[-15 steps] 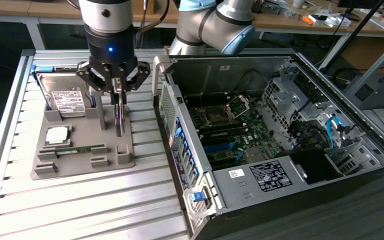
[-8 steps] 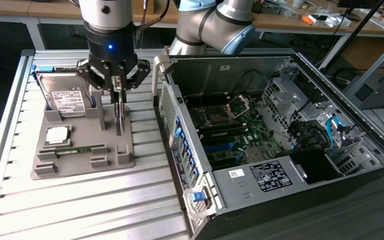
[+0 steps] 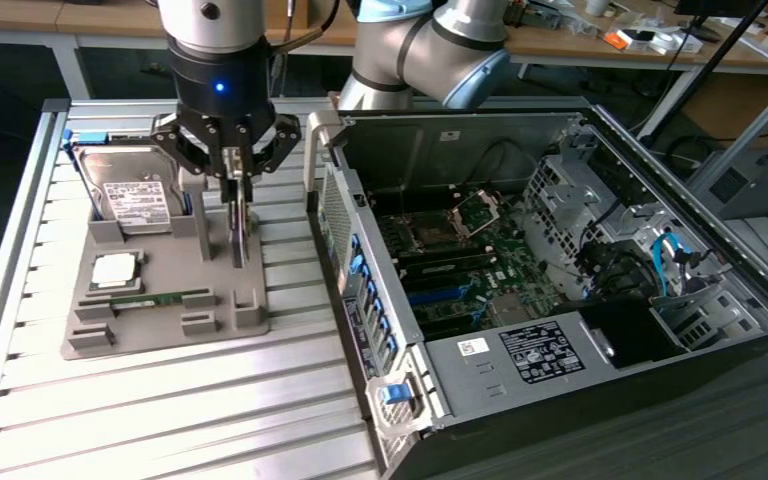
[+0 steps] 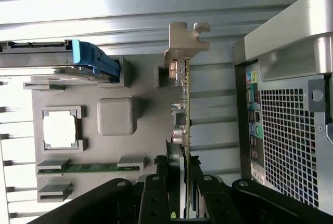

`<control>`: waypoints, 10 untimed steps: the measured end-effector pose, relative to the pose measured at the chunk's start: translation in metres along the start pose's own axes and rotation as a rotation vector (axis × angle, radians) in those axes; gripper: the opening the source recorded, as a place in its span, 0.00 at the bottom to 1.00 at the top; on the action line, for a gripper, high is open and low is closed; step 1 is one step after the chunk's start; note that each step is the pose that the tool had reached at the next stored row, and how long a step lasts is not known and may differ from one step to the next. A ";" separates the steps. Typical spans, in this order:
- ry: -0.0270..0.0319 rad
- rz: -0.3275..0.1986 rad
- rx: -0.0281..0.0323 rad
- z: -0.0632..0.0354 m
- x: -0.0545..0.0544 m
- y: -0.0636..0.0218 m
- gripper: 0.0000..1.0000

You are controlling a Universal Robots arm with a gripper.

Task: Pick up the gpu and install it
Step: 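Pick up the gpu and move the gpu toward the slot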

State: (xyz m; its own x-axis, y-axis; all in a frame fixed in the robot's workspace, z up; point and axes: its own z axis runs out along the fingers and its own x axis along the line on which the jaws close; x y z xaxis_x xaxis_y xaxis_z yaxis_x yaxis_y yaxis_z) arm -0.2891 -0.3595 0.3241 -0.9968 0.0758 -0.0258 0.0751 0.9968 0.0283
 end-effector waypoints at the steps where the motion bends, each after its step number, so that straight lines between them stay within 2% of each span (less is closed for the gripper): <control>1: 0.0001 0.000 0.0000 -0.0011 0.000 0.0000 0.27; 10: 0.0003 0.000 -0.0018 -0.0051 0.000 0.0001 0.27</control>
State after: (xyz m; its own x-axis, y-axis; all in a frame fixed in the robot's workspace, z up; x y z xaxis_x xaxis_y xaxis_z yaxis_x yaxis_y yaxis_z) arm -0.2891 -0.3595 0.3291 -0.9968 0.0759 -0.0255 0.0751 0.9967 0.0301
